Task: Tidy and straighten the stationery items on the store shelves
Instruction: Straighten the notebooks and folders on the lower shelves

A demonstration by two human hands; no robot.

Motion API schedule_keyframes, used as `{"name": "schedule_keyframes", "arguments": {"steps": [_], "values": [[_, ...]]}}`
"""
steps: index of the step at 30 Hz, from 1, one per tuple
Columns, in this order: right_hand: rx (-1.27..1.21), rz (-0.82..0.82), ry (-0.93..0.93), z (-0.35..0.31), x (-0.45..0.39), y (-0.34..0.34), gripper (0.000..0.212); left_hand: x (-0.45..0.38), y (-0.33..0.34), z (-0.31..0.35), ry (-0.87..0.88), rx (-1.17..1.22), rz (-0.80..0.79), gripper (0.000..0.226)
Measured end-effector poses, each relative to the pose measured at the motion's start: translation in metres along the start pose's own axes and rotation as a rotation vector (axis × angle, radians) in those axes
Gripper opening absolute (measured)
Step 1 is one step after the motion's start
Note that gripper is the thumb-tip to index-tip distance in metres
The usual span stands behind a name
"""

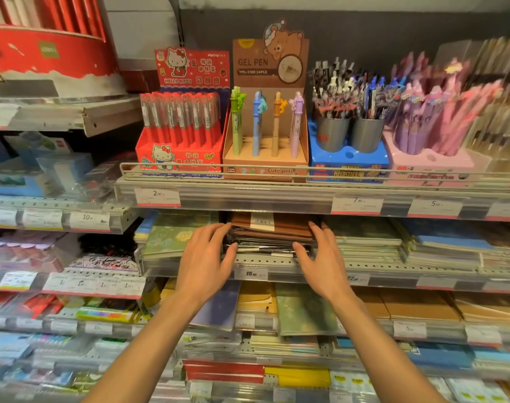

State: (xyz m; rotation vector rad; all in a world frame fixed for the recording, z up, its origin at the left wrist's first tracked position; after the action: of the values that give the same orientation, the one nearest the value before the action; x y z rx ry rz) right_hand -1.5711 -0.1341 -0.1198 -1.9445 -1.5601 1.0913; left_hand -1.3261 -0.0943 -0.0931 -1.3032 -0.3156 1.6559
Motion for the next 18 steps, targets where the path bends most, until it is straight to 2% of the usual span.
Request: {"name": "schedule_keyframes", "arguments": {"steps": [6, 11, 14, 18], "values": [[-0.095, 0.141, 0.006, 0.002, 0.025, -0.01, 0.048, 0.031, -0.021, 0.001, -0.072, 0.15, 0.089, 0.031], [-0.143, 0.213, 0.108, -0.003, 0.052, -0.002, 0.034, 0.057, -0.041, -0.024, -0.341, 0.353, 0.202, 0.013], [-0.189, 0.171, 0.186, -0.017, 0.057, 0.008, 0.027, 0.065, -0.058, -0.045, -0.44, 0.438, 0.256, 0.009], [-0.166, 0.016, 0.202, -0.051, 0.054, 0.03, 0.018, 0.063, -0.086, -0.082, -0.522, 0.546, 0.34, 0.005]]}}
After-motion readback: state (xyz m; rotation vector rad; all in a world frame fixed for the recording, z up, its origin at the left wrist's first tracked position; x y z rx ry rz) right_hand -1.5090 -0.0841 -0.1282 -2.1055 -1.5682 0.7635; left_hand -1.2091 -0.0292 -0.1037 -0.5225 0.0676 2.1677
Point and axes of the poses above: each hand's wrist, its own x-axis away from the middle knuckle, its own y-axis out of the palm, z = x × y, the point moved 5 cm from there along -x, towards the middle knuckle, and after that the axes turned 7 degrees about x, right-handed, at the moved point
